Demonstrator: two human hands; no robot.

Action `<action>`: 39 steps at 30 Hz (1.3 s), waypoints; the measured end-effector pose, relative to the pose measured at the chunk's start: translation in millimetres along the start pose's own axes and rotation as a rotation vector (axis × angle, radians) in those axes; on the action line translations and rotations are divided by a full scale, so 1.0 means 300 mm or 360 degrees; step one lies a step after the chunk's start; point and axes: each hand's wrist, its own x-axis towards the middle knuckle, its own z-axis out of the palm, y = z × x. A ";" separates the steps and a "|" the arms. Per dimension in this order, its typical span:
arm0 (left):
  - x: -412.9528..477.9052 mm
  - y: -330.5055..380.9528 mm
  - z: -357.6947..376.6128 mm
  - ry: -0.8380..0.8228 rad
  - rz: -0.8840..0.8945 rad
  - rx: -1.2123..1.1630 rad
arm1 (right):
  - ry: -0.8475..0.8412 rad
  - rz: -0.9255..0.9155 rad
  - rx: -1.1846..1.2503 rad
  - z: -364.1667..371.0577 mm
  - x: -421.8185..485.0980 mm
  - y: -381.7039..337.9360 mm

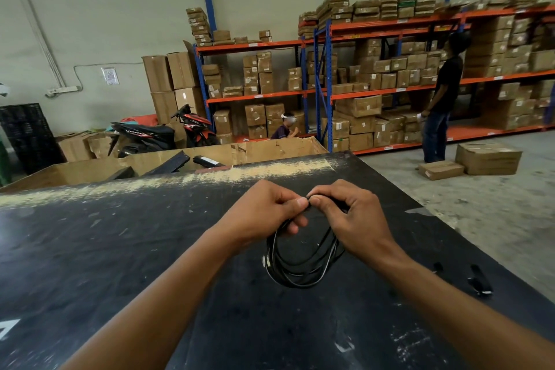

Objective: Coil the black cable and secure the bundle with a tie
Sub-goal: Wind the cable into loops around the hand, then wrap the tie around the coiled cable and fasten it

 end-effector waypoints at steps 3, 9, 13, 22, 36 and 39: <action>0.003 0.005 0.012 -0.0024 0.0042 0.0268 | -0.0010 0.0016 0.0000 -0.004 -0.001 0.002; 0.011 -0.006 0.005 -0.0213 -0.0086 0.0205 | -0.0113 0.0045 -0.0021 -0.001 -0.006 0.000; 0.016 -0.025 0.005 -0.0163 -0.0078 0.0204 | -0.0123 0.0234 0.0204 0.010 -0.005 -0.001; 0.057 -0.083 -0.002 0.0253 -0.0254 -0.0710 | -0.0413 0.1293 0.0836 0.068 -0.081 -0.023; 0.025 -0.079 0.010 0.0088 -0.0451 -0.1830 | 0.0430 0.1544 0.2324 0.083 -0.038 -0.062; 0.028 -0.078 0.020 0.0144 -0.0397 -0.1885 | 0.0491 0.1518 0.2224 0.114 -0.031 -0.073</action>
